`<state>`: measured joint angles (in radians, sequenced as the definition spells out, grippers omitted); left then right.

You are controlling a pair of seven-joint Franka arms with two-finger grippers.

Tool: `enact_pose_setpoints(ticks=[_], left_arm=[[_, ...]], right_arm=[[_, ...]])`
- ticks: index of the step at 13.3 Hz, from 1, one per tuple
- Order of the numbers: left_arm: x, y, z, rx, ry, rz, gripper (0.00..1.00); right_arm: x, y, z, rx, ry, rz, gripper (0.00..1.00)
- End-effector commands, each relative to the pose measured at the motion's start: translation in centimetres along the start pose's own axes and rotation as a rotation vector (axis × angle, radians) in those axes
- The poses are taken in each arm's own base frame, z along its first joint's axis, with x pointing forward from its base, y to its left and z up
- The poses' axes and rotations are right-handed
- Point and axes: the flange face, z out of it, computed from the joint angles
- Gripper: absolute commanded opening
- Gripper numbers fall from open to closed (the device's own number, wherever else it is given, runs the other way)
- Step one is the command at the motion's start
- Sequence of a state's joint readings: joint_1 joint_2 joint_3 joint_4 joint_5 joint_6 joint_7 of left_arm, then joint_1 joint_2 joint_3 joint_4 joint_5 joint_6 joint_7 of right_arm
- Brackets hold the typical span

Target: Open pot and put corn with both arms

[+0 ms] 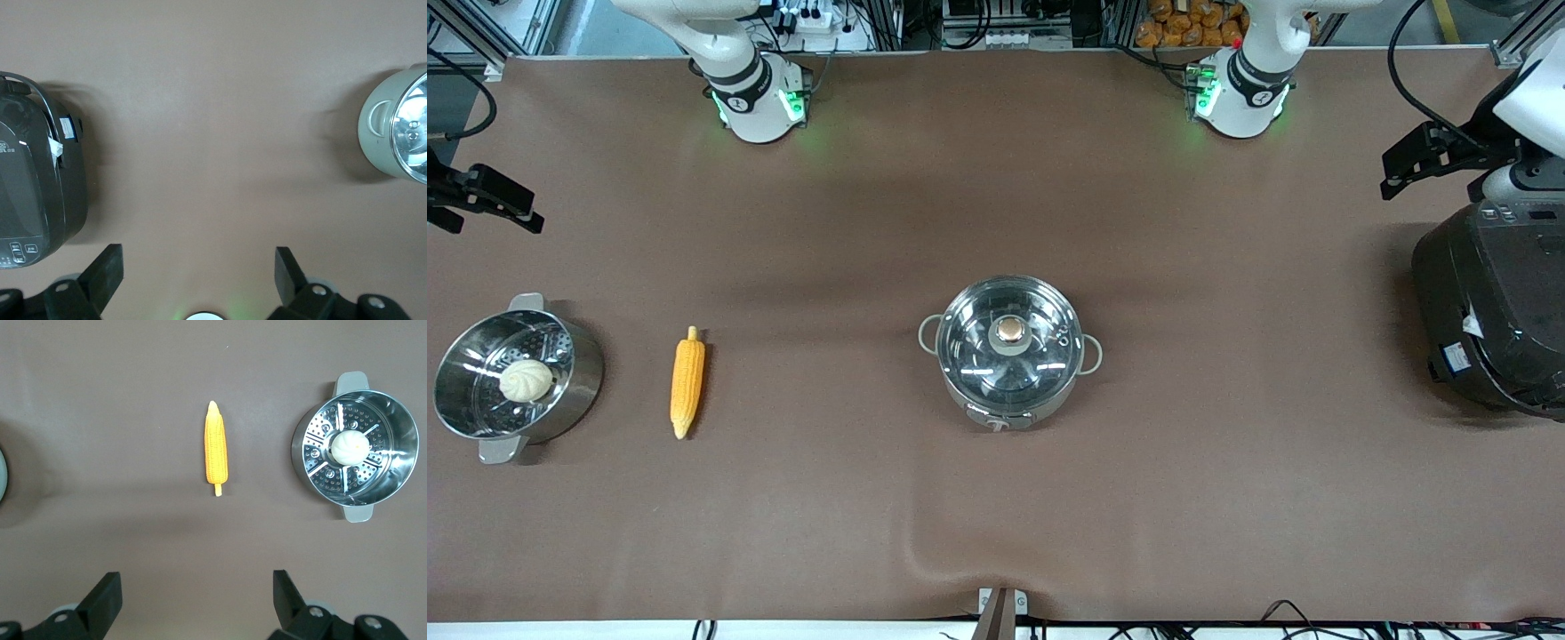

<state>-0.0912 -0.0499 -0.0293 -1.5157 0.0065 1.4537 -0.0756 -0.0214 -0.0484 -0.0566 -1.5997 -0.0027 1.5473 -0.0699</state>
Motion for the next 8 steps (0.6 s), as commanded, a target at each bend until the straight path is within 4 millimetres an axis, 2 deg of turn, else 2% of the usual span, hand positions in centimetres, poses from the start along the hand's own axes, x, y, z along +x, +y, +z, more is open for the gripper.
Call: enact_pose_setpoints(ticks=[1,5,6,8], left_arm=[[0.1,-0.2,-0.2,-0.023,0.009,0.039,1.00],[0.8,-0.4,-0.7,-0.022,0.023,0.034,1.00],[1.1,-0.1,-0.4,-0.022,0.013,0.039,1.00],[1.7,0.9,0.9,-0.019,-0.020,0.054,1.00]], right_arm=[[0.2,0.2,-0.5,0.010,0.017,0.016,1.00],[0.7,-0.1,-0.5,0.011,0.042,0.012,1.00],[1.0,-0.2,0.1,0.013,0.037,0.010,1.00],[2.1,-0.1,3.3,0.012,0.016,0.011,1.00]])
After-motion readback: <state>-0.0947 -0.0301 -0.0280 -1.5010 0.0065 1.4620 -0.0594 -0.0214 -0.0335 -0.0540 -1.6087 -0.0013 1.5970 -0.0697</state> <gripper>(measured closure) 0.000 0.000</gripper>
